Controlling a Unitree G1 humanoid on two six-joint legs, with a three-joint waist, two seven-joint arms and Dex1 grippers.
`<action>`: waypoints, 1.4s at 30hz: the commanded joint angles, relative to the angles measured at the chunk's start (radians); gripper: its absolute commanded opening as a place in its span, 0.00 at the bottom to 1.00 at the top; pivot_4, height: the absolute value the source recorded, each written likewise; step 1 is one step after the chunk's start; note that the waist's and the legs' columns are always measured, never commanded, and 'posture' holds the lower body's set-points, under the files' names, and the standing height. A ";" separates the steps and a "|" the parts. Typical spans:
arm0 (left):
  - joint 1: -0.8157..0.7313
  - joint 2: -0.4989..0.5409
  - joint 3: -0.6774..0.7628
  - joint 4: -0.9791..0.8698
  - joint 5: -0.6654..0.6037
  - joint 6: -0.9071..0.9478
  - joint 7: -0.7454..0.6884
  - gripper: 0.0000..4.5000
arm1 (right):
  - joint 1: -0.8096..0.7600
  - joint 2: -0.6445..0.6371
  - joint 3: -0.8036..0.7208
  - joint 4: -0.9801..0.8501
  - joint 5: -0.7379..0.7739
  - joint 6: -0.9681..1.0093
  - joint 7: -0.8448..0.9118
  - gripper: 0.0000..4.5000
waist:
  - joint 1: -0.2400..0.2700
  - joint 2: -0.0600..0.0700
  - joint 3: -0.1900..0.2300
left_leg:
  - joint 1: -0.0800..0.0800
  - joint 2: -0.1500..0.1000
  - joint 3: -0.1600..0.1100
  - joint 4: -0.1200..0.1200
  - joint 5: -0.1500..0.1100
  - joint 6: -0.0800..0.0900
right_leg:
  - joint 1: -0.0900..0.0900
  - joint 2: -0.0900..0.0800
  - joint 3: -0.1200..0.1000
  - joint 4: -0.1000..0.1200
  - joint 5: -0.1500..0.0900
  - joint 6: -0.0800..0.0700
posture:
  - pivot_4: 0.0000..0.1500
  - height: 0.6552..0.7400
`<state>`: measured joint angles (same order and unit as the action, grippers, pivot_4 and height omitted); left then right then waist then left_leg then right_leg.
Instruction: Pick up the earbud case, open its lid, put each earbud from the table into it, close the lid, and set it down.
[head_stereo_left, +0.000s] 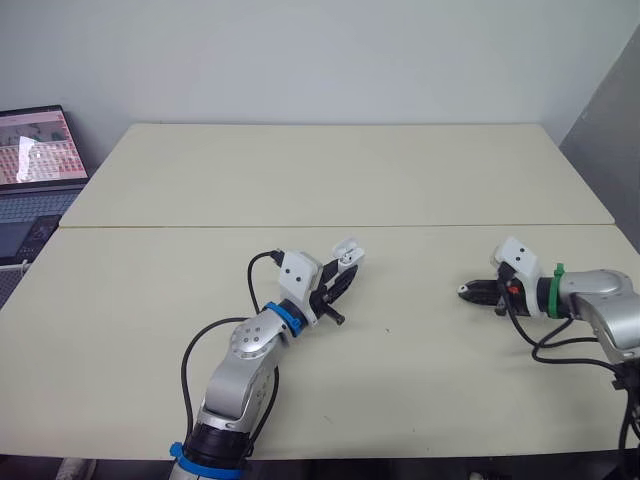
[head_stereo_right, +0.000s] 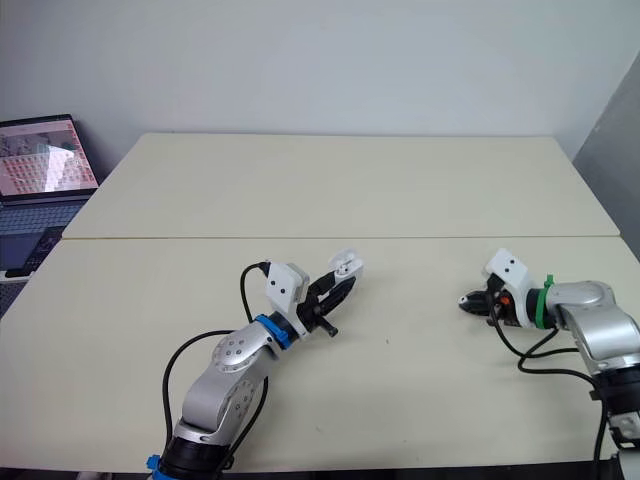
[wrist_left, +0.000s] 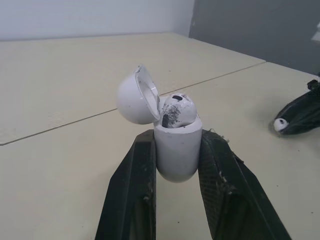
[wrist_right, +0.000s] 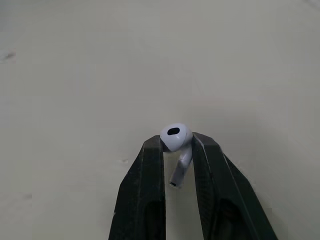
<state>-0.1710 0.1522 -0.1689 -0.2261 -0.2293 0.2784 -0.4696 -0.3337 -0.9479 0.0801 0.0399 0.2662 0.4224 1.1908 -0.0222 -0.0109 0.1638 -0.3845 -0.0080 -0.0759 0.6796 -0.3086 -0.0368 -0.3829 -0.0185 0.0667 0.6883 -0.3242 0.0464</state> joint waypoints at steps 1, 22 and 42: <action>-0.008 -0.002 0.005 -0.042 -0.014 -0.007 -0.002 0.18 | 0.073 -0.120 0.023 -0.112 -0.022 -0.173 0.188 0.09 | 0.002 0.000 0.000 | 0.000 0.000 0.000 0.000 0.000 0.000 | 0.001 0.000 0.000 0.000 0.000 0.000 | 1.00 1.00; -0.002 -0.014 0.009 -0.049 -0.024 0.002 0.014 0.18 | 0.012 -0.190 0.157 0.065 -0.285 -0.647 0.322 0.39 | 0.011 0.000 0.000 | 0.005 0.000 -0.004 0.000 0.000 -0.001 | 0.009 -0.001 -0.001 -0.006 0.000 0.000 | 1.00 1.00; -0.004 -0.009 0.013 -0.047 -0.033 0.011 0.008 0.18 | 0.099 -0.264 0.189 -0.509 -0.505 0.080 0.226 0.85 | 0.024 0.000 0.000 | 0.004 0.000 -0.005 0.000 0.002 -0.003 | 0.009 -0.001 -0.001 -0.006 0.000 0.000 | 1.00 1.00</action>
<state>-0.1694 0.1469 -0.1589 -0.2272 -0.2514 0.2983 -0.4613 -0.2383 -1.1949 0.2711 -0.4297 -0.2231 0.4741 1.4194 0.0017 -0.0111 0.1639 -0.3804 -0.0084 -0.0813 0.6799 -0.3069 -0.0398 -0.3738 -0.0197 0.0654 0.6821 -0.3242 0.0464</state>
